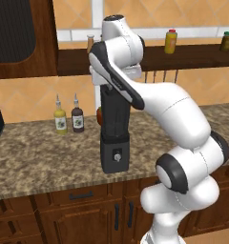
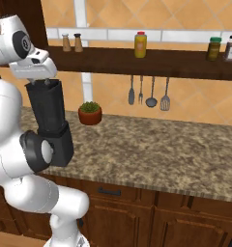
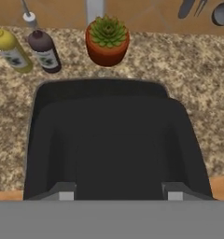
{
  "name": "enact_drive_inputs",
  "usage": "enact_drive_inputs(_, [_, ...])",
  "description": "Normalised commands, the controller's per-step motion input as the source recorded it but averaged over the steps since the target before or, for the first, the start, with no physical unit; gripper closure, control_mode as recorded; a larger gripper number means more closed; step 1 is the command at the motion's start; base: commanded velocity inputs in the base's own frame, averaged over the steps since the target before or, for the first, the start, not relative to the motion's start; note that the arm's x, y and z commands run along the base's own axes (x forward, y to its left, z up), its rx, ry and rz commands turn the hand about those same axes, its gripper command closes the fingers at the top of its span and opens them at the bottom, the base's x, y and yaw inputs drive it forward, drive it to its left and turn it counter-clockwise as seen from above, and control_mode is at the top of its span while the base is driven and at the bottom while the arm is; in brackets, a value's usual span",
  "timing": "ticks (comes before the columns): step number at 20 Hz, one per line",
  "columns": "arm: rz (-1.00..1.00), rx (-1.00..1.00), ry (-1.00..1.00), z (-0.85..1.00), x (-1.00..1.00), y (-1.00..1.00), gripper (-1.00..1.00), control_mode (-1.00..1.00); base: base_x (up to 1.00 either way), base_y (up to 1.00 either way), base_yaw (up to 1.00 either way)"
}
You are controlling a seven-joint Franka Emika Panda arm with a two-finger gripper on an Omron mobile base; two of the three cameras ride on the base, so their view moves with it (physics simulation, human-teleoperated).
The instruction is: Close the lid blender by securely placing the lid on top.
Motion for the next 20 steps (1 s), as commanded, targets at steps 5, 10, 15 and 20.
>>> enact_drive_inputs(5, [0.00,0.02,-0.13,0.00,0.03,0.00,1.00,-1.00,0.00,0.00,0.00])
enact_drive_inputs(10, [0.00,0.00,-0.18,0.00,0.00,0.00,1.00,-1.00,0.00,0.00,0.00])
enact_drive_inputs(15, [0.00,0.00,-0.03,0.00,0.00,0.00,1.00,-1.00,0.00,0.00,0.00])
enact_drive_inputs(20, [0.00,0.00,-0.03,-0.01,0.03,0.00,1.00,-1.00,0.00,0.00,0.00])
